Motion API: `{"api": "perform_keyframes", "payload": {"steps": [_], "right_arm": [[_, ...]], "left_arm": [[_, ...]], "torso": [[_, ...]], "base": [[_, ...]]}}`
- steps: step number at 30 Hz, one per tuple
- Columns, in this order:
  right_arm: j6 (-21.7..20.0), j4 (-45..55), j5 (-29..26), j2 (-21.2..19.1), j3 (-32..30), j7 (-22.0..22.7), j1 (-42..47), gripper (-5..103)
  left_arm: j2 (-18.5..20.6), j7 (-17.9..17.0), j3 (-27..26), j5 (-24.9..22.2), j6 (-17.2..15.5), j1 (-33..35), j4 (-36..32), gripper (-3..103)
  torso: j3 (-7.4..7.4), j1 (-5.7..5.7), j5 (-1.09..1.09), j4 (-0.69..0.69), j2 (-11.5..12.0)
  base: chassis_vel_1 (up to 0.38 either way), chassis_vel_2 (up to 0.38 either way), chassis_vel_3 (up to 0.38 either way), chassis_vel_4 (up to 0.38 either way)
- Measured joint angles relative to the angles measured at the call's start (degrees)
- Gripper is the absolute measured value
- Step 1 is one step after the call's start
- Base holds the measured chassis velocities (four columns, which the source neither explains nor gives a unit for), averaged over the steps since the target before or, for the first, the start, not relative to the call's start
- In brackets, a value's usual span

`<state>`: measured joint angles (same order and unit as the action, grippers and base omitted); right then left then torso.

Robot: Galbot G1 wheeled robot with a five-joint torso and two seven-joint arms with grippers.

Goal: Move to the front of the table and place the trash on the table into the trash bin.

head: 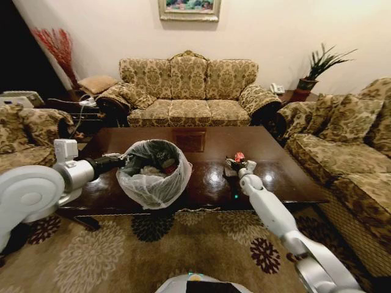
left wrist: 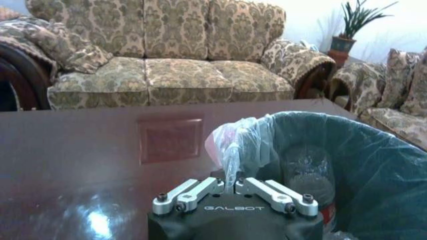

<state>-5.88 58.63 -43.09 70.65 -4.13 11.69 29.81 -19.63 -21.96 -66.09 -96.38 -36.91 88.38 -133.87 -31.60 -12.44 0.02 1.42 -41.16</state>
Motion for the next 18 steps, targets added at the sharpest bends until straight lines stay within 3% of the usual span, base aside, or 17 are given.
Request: {"api": "perform_keyframes", "payload": {"steps": [3,7,18], "right_arm": [[0.3,0.1,1.7,0.3,-0.3,1.1,0.0,100],[1.4,-0.2,3.1,0.5,-0.4,2.0,-0.1,100],[1.1,-4.1,3.3,1.0,-0.2,0.7,-3.9,100]], "left_arm": [[0.1,0.2,-0.1,0.0,0.0,0.0,0.2,3],[0.0,0.2,0.0,0.1,0.0,0.0,0.3,3],[0.0,0.9,1.0,1.0,0.2,-0.3,0.6,3]], "torso": [[0.00,0.00,0.00,-0.05,0.0],[0.01,0.01,-0.01,-0.02,0.0],[0.01,0.01,-0.01,-0.01,0.0]], "base": [[0.000,0.000,0.000,0.000],[0.000,0.000,0.000,0.000],[0.000,0.000,0.000,0.000]]}}
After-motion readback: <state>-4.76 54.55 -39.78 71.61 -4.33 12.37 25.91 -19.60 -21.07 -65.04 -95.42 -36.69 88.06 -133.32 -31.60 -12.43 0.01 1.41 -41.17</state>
